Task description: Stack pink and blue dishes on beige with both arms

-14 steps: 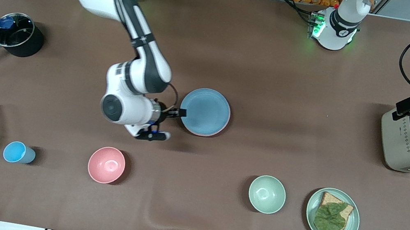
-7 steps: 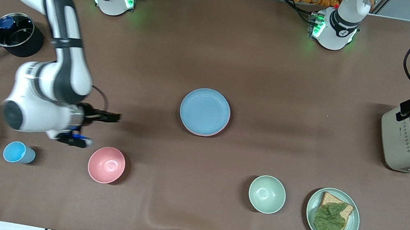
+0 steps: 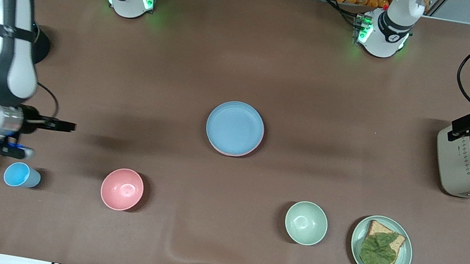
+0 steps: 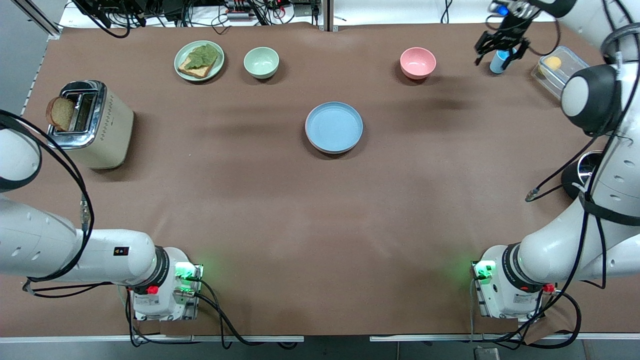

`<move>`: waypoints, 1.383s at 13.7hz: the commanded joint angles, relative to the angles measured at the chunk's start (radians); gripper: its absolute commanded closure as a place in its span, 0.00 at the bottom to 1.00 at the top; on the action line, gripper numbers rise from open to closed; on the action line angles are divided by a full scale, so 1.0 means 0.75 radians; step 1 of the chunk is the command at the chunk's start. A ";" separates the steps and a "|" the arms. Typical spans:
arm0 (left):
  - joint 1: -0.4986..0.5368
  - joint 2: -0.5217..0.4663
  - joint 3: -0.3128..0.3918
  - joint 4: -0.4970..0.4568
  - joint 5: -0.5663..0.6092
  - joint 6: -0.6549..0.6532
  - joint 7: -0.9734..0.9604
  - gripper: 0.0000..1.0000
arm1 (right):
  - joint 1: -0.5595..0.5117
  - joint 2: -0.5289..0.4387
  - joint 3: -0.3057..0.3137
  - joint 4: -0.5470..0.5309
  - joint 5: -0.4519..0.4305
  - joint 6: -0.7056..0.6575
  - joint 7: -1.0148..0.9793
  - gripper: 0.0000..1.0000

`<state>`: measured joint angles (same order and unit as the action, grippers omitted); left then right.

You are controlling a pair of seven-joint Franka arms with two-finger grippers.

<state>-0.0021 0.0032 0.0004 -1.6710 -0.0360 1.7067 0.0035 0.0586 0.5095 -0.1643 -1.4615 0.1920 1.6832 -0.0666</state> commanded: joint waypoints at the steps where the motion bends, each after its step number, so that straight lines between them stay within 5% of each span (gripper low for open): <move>1: 0.011 0.010 -0.007 0.040 0.015 -0.028 0.010 0.00 | -0.015 -0.253 0.023 -0.147 -0.117 -0.003 0.005 0.00; 6: 0.001 0.010 -0.009 0.046 0.019 -0.032 -0.001 0.00 | -0.009 -0.540 0.008 -0.189 -0.139 -0.178 0.005 0.00; 9: -0.005 0.012 -0.011 0.058 0.025 -0.032 -0.003 0.00 | -0.007 -0.553 0.019 -0.095 -0.160 -0.295 0.009 0.00; 13: -0.005 0.012 -0.025 0.058 0.023 -0.032 0.001 0.00 | -0.023 -0.563 0.082 -0.088 -0.252 -0.289 0.013 0.00; 19: -0.001 0.014 -0.044 0.058 0.021 -0.034 0.001 0.00 | -0.015 -0.546 0.088 -0.058 -0.242 -0.287 0.015 0.00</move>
<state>-0.0046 0.0051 -0.0282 -1.6511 -0.0360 1.7029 0.0035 0.0509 0.0888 -0.1093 -1.5378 0.0304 1.4786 -0.0661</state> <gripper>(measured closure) 0.000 0.000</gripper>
